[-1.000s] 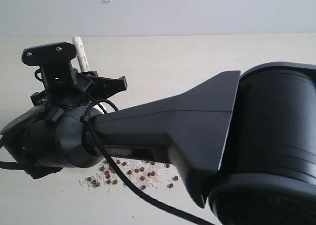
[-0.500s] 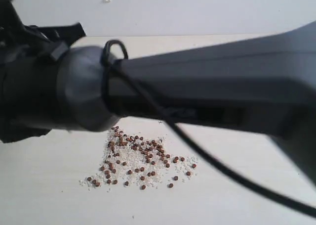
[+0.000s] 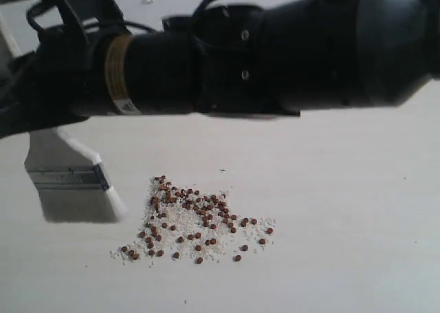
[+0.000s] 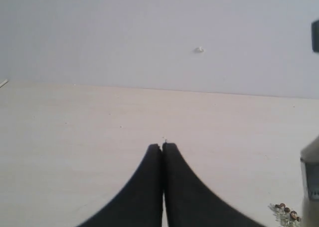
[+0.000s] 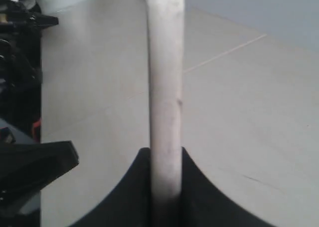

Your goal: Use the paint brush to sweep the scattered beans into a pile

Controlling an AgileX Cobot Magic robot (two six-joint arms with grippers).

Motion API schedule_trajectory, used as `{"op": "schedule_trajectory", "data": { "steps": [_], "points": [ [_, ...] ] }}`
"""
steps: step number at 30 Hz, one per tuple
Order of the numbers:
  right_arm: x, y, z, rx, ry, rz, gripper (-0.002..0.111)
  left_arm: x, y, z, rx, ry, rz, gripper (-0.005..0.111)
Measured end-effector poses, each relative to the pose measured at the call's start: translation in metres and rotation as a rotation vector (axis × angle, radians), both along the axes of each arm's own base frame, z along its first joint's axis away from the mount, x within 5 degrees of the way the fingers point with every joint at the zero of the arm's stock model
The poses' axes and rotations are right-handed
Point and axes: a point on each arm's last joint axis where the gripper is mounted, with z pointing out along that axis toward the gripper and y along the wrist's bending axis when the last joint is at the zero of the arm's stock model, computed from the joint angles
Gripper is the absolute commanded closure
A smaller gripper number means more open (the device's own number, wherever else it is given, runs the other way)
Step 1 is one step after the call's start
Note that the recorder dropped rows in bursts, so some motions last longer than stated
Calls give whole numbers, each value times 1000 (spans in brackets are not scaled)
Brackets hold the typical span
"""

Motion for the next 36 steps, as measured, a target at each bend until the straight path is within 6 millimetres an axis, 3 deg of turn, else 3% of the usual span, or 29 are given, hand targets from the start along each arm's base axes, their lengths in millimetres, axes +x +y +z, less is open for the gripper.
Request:
{"op": "schedule_trajectory", "data": {
  "steps": [3,5,10,12,18,36],
  "points": [
    [-13,-15,-36,279,70,-99,108,0,0,0,0,0,0,107],
    [-17,-22,-52,338,83,-204,108,0,0,0,0,0,0,107],
    [-36,-22,-80,271,11,-392,108,0,0,0,0,0,0,107],
    [-47,-20,-101,243,18,-528,108,0,0,0,0,0,0,107],
    [-61,-17,-136,160,102,-621,108,0,0,0,0,0,0,107],
    [-52,-34,-140,-90,-142,-767,108,0,0,0,0,0,0,107]
  ]
}}
